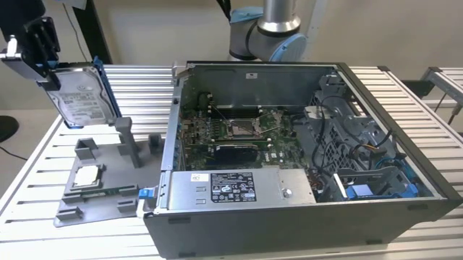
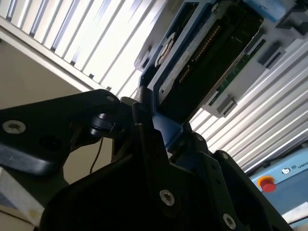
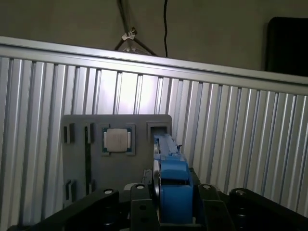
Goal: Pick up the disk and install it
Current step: 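Pick up the disk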
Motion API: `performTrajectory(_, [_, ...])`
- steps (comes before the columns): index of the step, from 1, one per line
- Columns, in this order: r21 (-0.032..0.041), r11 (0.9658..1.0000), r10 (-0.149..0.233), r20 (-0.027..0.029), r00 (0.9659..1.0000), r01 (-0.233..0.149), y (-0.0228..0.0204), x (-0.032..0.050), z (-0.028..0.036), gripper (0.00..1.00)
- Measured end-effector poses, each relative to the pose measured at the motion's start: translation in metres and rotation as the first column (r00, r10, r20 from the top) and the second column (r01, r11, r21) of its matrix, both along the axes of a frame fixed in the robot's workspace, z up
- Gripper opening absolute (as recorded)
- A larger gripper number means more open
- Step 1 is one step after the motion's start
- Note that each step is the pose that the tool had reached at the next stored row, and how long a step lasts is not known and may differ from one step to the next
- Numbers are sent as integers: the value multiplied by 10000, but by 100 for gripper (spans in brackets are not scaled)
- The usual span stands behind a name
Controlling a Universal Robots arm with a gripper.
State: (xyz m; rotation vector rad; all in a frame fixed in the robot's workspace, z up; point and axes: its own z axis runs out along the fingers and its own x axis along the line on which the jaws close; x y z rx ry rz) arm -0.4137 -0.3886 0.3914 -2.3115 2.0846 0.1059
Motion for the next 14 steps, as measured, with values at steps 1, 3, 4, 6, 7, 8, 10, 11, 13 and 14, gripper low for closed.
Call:
performTrajectory(1, [-1,10000,0,0,10000,0,0,0,44,0])
performTrajectory(3, [-1,10000,1,-1,10000,-1,0,0,137,0])
performTrajectory(4, [0,10000,0,-1,10000,0,0,0,183,0])
performTrajectory(6, [0,10000,-1,-1,10000,1,0,0,271,0])
performTrajectory(7, [-1,10000,-2,-1,10000,2,0,0,316,0])
performTrajectory(8, [-1,10000,-2,-1,10000,2,0,0,363,0])
performTrajectory(10, [-1,10000,-3,-1,10000,3,0,0,454,0])
performTrajectory(11, [-1,10000,-4,0,10000,4,0,0,499,0])
performTrajectory(13, [-1,10000,-7,-1,10000,7,0,0,590,0])
performTrajectory(14, [-1,10000,-9,0,10000,9,0,0,635,0])
